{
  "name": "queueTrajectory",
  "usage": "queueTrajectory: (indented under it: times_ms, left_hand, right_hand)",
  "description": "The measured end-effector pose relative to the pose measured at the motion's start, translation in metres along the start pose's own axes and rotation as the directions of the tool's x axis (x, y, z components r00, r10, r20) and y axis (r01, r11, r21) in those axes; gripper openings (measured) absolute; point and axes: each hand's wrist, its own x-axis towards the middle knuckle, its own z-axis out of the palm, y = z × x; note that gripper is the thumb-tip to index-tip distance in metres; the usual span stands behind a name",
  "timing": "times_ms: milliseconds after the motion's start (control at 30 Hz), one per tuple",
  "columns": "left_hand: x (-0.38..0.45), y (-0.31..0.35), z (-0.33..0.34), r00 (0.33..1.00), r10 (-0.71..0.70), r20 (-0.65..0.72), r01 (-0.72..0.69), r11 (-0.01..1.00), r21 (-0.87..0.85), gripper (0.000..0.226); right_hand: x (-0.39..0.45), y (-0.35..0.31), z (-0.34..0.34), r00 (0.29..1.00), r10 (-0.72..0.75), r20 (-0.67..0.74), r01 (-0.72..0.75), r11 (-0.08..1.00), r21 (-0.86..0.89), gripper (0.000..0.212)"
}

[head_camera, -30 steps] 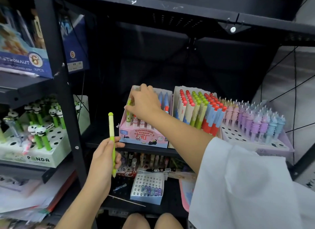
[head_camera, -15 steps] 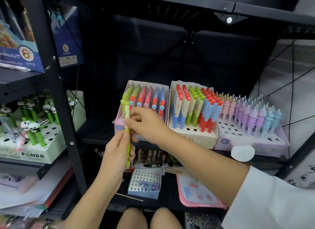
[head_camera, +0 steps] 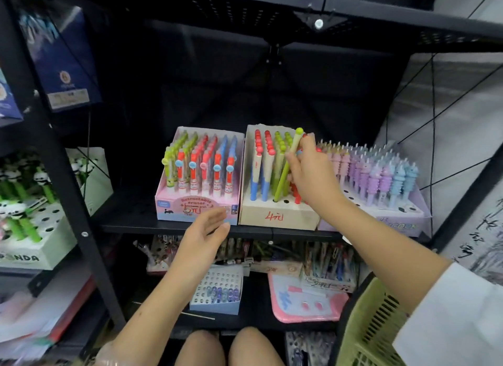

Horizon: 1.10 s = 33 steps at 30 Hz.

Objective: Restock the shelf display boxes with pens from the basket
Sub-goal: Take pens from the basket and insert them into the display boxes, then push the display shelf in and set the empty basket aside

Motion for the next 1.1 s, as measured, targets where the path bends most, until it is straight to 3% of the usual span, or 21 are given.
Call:
queueTrajectory:
  times_ms: [233, 400, 500, 600, 767, 967, 1100]
  left_hand:
    - [-0.007, 0.0, -0.003, 1.0, -0.003, 0.003, 0.003, 0.999, 0.035, 0.026]
    - [-0.021, 0.004, -0.009, 1.0, -0.008, -0.011, 0.008, 0.997, 0.073, 0.022]
    - [-0.032, 0.001, -0.017, 0.998, -0.012, -0.061, 0.017, 0.996, 0.083, 0.023]
    - [-0.047, -0.006, -0.026, 0.991, -0.034, -0.129, 0.046, 0.995, 0.093, 0.021]
    - [-0.07, -0.022, -0.037, 0.984, -0.073, -0.163, 0.095, 0.987, 0.132, 0.02]
    - [-0.061, -0.035, -0.057, 0.988, -0.111, -0.112, 0.128, 0.979, 0.161, 0.022]
    - [-0.024, -0.041, -0.063, 0.995, -0.099, 0.032, 0.091, 0.976, 0.198, 0.022]
  right_hand:
    - [-0.008, 0.008, 0.022, 0.966, 0.107, 0.235, -0.09, 0.993, -0.081, 0.025]
    - [-0.022, 0.015, 0.017, 0.99, 0.08, 0.114, -0.077, 0.997, -0.03, 0.021]
    - [-0.037, 0.01, 0.016, 0.998, 0.006, 0.07, -0.011, 0.997, 0.073, 0.014]
    - [-0.054, -0.001, 0.025, 0.978, -0.044, 0.202, -0.015, 0.96, 0.28, 0.003]
    - [-0.087, -0.013, 0.051, 0.803, -0.135, 0.581, -0.121, 0.917, 0.38, 0.008]
    - [-0.104, -0.008, 0.079, 0.657, -0.195, 0.728, -0.071, 0.946, 0.318, 0.022]
    - [-0.092, -0.015, 0.092, 0.591, -0.181, 0.786, -0.07, 0.959, 0.274, 0.029]
